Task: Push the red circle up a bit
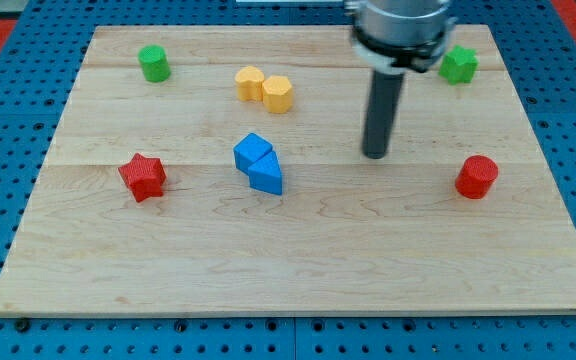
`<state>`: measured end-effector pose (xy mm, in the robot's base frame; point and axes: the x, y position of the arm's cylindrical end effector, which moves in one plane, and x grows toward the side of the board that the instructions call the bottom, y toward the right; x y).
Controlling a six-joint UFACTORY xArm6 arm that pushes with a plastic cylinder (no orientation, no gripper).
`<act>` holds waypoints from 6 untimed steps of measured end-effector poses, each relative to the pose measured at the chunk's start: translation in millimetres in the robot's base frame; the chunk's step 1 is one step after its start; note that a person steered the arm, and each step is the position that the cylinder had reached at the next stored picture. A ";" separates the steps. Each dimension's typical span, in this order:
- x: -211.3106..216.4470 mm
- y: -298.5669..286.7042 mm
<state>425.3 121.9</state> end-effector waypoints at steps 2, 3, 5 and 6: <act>28.6 133.4; 74.3 111.0; 80.3 84.3; 53.4 108.6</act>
